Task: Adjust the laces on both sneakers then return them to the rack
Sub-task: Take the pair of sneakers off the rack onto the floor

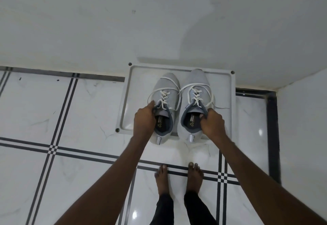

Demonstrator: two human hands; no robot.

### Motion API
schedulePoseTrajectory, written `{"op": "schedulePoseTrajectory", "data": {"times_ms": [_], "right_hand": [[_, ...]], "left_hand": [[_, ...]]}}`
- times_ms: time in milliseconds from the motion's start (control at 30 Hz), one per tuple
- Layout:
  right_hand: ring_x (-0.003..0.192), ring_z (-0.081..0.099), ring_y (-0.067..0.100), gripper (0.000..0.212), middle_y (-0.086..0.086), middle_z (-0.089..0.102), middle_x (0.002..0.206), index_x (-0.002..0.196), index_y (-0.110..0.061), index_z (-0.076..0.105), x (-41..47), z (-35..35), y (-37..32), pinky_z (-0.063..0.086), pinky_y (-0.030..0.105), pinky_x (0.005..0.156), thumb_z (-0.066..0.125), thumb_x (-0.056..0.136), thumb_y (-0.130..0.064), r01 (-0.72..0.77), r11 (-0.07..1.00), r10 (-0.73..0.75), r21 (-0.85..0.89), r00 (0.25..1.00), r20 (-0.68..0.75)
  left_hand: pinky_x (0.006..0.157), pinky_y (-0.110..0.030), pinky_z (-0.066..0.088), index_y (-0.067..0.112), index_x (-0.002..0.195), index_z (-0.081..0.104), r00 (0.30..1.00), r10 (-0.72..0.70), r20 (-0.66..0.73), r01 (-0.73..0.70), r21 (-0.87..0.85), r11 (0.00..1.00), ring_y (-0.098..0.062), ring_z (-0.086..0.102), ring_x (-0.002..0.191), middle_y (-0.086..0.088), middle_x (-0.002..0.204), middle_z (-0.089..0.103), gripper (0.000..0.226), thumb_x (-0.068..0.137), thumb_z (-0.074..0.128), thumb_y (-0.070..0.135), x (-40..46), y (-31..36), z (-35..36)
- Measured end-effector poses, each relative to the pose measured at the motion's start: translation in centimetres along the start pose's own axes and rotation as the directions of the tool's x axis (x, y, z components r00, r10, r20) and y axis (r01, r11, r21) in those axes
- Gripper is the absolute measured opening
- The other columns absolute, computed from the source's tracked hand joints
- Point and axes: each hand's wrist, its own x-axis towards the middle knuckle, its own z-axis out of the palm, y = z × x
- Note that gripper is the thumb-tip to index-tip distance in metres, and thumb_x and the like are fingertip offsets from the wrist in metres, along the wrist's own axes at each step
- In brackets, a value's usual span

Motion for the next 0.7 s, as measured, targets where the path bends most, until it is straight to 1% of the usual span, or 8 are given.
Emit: {"op": "schedulePoseTrajectory", "data": {"times_ms": [133, 233, 333, 467, 600, 633, 700], "right_hand": [[0.098, 0.061, 0.044, 0.027, 0.026, 0.066, 0.105, 0.104, 0.004, 0.056, -4.2, -0.7, 1.1, 0.037, 0.034, 0.073, 0.051, 0.097, -0.021, 0.018, 0.999, -0.017, 0.039, 1.0, -0.022], [0.098, 0.062, 0.043, 0.028, 0.026, 0.067, 0.105, 0.104, 0.004, 0.056, -8.2, -0.3, 2.2, 0.036, 0.033, 0.072, 0.052, 0.097, -0.022, 0.032, 0.996, -0.029, 0.08, 0.999, -0.037], [0.099, 0.062, 0.042, 0.032, 0.025, 0.067, 0.105, 0.104, 0.004, 0.056, -12.9, 1.3, 3.6, 0.034, 0.033, 0.071, 0.051, 0.098, -0.027, 0.034, 0.995, -0.029, 0.097, 0.998, -0.052], [0.098, 0.062, 0.041, 0.041, 0.024, 0.067, 0.104, 0.105, 0.002, 0.058, -18.3, 5.3, 6.1, 0.033, 0.033, 0.07, 0.046, 0.099, -0.037, 0.052, 0.995, -0.046, 0.085, 0.996, -0.074], [0.095, 0.062, 0.042, 0.045, 0.024, 0.067, 0.1, 0.103, 0.003, 0.058, -21.8, 11.0, 9.6, 0.036, 0.035, 0.071, 0.045, 0.099, -0.04, 0.032, 0.997, -0.026, 0.076, 0.997, -0.074], [0.094, 0.062, 0.042, 0.045, 0.024, 0.067, 0.1, 0.103, 0.003, 0.057, -22.6, 12.8, 10.5, 0.037, 0.035, 0.07, 0.045, 0.099, -0.04, 0.031, 0.997, -0.026, 0.074, 0.998, -0.065], [0.093, 0.062, 0.042, 0.045, 0.024, 0.067, 0.098, 0.103, 0.004, 0.056, -23.3, 16.2, 12.2, 0.037, 0.035, 0.069, 0.045, 0.099, -0.039, 0.029, 0.996, -0.024, 0.082, 0.998, -0.053]], "left_hand": [[0.078, -0.042, 0.052, 0.01, 0.126, 0.062, 0.999, 0.036, -0.029, -0.036, -0.006, 0.999, -0.041, 0.068, 0.088, -0.021, 0.096, 0.074, 0.034, 0.095, 0.047, 0.005, -4.1, -0.9, -1.2], [0.077, -0.04, 0.054, 0.013, 0.129, 0.062, 0.997, 0.048, -0.066, -0.051, -0.049, 0.997, -0.038, 0.068, 0.088, -0.019, 0.098, 0.075, 0.038, 0.094, 0.048, 0.006, -7.5, -2.4, -2.1], [0.077, -0.036, 0.051, 0.013, 0.132, 0.061, 0.994, 0.055, -0.098, -0.064, -0.094, 0.994, -0.035, 0.069, 0.089, -0.017, 0.1, 0.075, 0.041, 0.094, 0.047, 0.005, -11.5, -4.1, -2.8], [0.073, -0.035, 0.049, 0.016, 0.129, 0.064, 0.986, 0.1, -0.134, -0.114, -0.103, 0.988, -0.037, 0.069, 0.086, -0.017, 0.097, 0.076, 0.041, 0.093, 0.046, 0.006, -16.5, -7.9, -2.5], [0.069, -0.027, 0.04, 0.015, 0.127, 0.064, 0.988, 0.092, -0.12, -0.107, -0.129, 0.986, -0.036, 0.068, 0.084, -0.016, 0.094, 0.076, 0.04, 0.094, 0.045, 0.005, -21.0, -12.1, 0.0], [0.069, -0.028, 0.041, 0.015, 0.127, 0.063, 0.991, 0.082, -0.11, -0.098, -0.141, 0.985, -0.036, 0.068, 0.084, -0.017, 0.093, 0.076, 0.04, 0.094, 0.045, 0.004, -22.4, -13.5, 1.2], [0.072, -0.033, 0.048, 0.014, 0.128, 0.063, 0.994, 0.064, -0.093, -0.081, -0.185, 0.979, -0.037, 0.069, 0.084, -0.017, 0.093, 0.075, 0.04, 0.094, 0.045, 0.003, -24.3, -15.8, 3.9]]}}
